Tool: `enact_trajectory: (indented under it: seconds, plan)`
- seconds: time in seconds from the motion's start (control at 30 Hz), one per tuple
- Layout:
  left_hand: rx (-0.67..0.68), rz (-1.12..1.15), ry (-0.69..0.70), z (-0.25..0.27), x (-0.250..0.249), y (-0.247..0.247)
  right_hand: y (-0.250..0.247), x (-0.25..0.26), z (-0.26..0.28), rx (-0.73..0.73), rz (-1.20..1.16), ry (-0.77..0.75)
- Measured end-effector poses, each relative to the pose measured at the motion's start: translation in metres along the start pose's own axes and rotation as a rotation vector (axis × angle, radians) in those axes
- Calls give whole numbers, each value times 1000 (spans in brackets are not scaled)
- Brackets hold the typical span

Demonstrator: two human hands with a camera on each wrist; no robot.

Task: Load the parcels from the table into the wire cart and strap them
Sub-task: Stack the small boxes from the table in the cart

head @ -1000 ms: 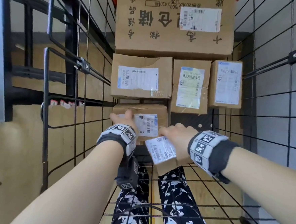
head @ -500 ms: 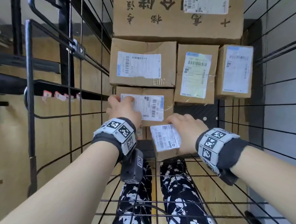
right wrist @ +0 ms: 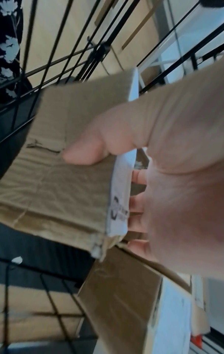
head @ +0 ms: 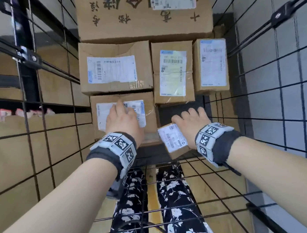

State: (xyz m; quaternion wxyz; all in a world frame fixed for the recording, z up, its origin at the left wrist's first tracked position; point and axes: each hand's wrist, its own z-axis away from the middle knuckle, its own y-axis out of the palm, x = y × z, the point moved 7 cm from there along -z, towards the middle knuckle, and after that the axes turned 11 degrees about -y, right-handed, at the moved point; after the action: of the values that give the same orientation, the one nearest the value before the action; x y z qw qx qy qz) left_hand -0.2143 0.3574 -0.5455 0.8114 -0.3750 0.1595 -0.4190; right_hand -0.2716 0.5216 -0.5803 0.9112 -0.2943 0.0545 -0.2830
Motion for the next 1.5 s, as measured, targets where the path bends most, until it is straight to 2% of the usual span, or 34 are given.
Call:
enact_trajectory:
  seconds: [0.23, 0.43, 0.57, 0.63, 0.7, 0.87, 0.93, 1.03, 1.23, 1.3, 1.43, 1.5]
  plan:
    - [-6, -91, 21, -4, -19, 3, 11, -46, -11, 8, -189, 195]
    - [-29, -158, -21, -12, -25, 16, 26, -42, -42, 0, -294, 294]
    - [-107, -272, 2, -23, -29, 32, 41, -37, -62, -15, -489, 382]
    - [-129, -290, 6, -26, -29, 36, 55, -44, -64, 40, -571, 478]
    - [-144, -296, 15, -26, -28, 37, 64, -53, -62, 26, -703, 558]
    - [-158, -349, 54, -32, -26, 47, 72, -71, -58, 72, -956, 602]
    - [-152, -354, 59, -33, -26, 49, 73, -69, -61, 33, -1076, 598]
    - [-170, -348, 72, -32, -27, 50, 73, -74, -64, -105, -1212, 672]
    - [-193, -351, 78, -29, -27, 54, 67, -74, -53, -117, -1113, 713]
    - [-190, -350, 79, -28, -28, 54, 60, -69, -47, -39, -1029, 728]
    - [-162, -329, 93, -31, -27, 54, 40, -72, -58, -35, -950, 640]
    - [-147, -347, 106, -32, -26, 55, 46, -69, -60, 37, -904, 603]
